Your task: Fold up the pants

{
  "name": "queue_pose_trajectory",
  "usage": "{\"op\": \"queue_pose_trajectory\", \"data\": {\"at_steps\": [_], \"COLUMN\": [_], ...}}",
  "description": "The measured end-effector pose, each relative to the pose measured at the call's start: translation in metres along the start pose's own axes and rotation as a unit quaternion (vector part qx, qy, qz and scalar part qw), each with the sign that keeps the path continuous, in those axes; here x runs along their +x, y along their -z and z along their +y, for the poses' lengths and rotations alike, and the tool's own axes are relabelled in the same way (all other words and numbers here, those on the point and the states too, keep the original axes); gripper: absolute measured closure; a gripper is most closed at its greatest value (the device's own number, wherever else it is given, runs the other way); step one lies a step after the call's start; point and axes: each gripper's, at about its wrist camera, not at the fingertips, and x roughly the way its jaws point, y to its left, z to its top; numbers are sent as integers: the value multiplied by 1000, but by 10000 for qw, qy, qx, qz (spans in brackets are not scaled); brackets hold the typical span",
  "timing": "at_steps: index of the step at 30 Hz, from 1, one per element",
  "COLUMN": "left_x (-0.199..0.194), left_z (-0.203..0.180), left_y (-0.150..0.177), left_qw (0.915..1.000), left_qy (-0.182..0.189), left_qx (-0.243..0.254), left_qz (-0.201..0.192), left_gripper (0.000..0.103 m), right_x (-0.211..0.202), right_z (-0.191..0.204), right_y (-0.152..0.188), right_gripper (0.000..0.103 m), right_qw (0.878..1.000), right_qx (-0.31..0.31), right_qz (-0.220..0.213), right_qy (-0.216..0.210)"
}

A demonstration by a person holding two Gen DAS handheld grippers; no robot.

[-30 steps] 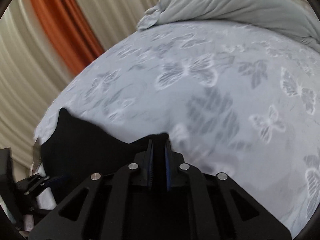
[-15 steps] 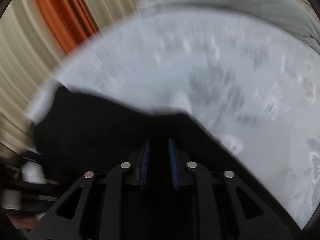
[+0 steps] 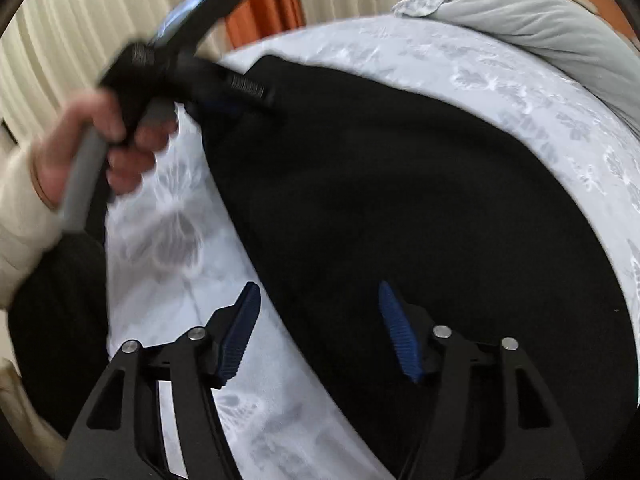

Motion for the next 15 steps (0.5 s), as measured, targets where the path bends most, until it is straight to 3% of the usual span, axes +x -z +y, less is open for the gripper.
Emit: {"op": "queue_pose_trajectory", "data": {"at_steps": [1, 2, 4, 6, 8, 9, 12, 14, 15], "left_x": [0, 2, 4, 4, 5, 6, 5, 1, -1], "left_z": [0, -6, -5, -5, -5, -6, -7, -6, -5], "left_y": [0, -3, -2, 5, 5, 5, 2, 1, 2], "left_qw": [10000, 9999, 9998, 9998, 9997, 9996, 9997, 9999, 9999], "left_qy": [-29, -64, -103, -76, -63, -100, -139, -79, -62], "left_qx": [33, 78, 172, 187, 220, 273, 204, 94, 61], "left_qz": [-32, -49, -76, -75, -58, -55, -57, -64, -78], "left_gripper": [37, 36, 36, 36, 36, 36, 36, 37, 37], "right_x": [8, 10, 2, -7, 3, 6, -13, -42, -47], "right_z": [-1, -3, -11, -2, 7, 10, 6, 3, 3], "right_y": [0, 0, -1, 6, 26, 32, 27, 15, 10], "right_gripper": [71, 92, 94, 101, 103, 103, 99, 88, 85], "right_qw": [9998, 9997, 9981, 9985, 9920, 9933, 9965, 9990, 9990], "right_qx": [-23, 76, 571, 354, 288, 236, 351, 245, 123], "right_qz": [58, 34, 92, 229, 802, 775, 346, -307, -431], "right_qy": [213, 221, -201, -355, -933, -825, -670, -233, 20]}}
